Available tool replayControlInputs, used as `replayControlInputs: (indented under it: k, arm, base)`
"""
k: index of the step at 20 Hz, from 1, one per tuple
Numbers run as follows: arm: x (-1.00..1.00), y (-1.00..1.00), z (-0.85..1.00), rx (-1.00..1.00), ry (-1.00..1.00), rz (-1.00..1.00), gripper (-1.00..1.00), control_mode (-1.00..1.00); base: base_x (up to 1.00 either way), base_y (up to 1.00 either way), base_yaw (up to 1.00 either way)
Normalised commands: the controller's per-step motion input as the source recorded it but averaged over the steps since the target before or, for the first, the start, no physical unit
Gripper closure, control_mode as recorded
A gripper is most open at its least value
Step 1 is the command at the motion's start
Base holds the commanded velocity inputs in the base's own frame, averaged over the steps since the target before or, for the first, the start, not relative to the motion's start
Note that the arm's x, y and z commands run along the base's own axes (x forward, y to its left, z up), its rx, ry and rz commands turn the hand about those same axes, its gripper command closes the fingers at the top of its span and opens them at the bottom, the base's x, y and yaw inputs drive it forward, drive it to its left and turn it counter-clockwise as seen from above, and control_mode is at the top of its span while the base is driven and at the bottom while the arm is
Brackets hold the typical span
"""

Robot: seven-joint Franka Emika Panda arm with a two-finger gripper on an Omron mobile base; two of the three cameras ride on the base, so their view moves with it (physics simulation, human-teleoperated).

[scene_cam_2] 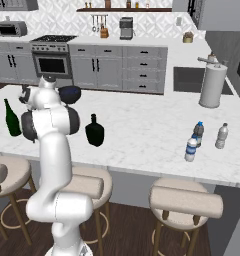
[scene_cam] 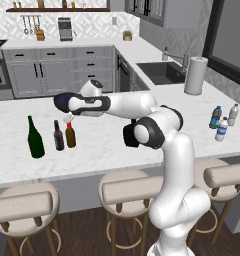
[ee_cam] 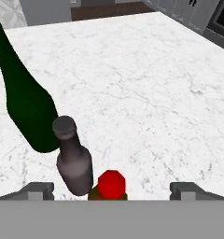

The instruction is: Move the plastic bottles in the middle to the plastics group, and the glass bottles in the middle to the glass group.

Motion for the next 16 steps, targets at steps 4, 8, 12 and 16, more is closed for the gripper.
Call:
replayControlInputs:
  k: [4, 8, 12, 16]
  arm:
    - [-0.03, -0.03, 0.63, 0.00, 0.00, 0.00, -1.00, -1.00]
    - [-0.27, -0.42, 0.15, 0.00, 0.05, 0.00, -1.00, -1.00]
    - [-0.46, -0.63, 0.00, 0.00, 0.02, -0.11, -1.00, -1.00]
    - [-0.57, -0.86, 0.00, 0.00, 0.01, -0.25, -1.00, -1.00]
  base:
    - [0.00, 0.00, 0.00]
    - [0.00, 0.00, 0.00]
    - [0.00, 0.00, 0.00]
    - [0.00, 0.00, 0.00]
